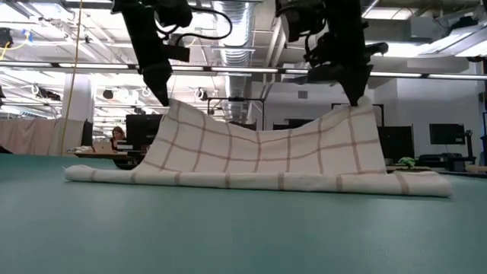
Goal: Roll towel
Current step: Roll the white towel
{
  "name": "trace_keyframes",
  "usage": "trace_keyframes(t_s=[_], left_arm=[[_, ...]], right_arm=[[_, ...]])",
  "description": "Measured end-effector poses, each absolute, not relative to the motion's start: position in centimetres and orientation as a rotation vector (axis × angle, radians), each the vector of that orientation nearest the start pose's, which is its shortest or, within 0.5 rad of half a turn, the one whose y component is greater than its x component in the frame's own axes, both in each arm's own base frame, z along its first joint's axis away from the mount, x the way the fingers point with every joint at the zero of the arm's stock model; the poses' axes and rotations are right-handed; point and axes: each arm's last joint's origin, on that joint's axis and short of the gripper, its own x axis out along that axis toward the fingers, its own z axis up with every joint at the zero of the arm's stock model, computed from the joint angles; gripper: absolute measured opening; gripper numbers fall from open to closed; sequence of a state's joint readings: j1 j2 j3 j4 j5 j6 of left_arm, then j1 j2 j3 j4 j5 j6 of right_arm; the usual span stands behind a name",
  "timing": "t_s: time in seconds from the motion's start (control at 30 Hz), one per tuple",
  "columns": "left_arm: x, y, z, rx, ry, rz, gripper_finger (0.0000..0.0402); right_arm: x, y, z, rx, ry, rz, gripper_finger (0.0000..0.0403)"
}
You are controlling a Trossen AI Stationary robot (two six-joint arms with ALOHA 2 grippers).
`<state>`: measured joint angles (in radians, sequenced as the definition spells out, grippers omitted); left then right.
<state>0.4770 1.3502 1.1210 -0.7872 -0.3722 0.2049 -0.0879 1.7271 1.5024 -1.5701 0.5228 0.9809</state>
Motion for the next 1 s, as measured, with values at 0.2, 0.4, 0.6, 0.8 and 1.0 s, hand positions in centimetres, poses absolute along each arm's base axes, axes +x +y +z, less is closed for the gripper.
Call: trace_keyframes(t_s=[0.2,0.4,0.6,0.8,1.0], left_arm=[[23.4,13.3,27.7,0.121,1.143,0.652,0.0],[23.9,13.3,29.5,0.15,1.075,0.65,0.0],[24.8,13.7,31.0,0.136,0.922,0.619,0.0],[24.9,13.8,30.6,0.14,0.937,0.609,0.0],[24.0,14.5,30.2,0.159,1.022,0.688,0.0]], right_arm=[[28.9,-4.1,27.8,0.322,1.341,-1.231,0.0],[28.9,-4.3,27.9,0.315,1.311,-1.263,0.0],[27.4,-5.5,25.5,0.338,1.432,-1.312,0.0],[26.7,-5.2,24.2,0.307,1.493,-1.315,0.0],[28.3,-4.3,26.5,0.236,1.353,-1.259,0.0]])
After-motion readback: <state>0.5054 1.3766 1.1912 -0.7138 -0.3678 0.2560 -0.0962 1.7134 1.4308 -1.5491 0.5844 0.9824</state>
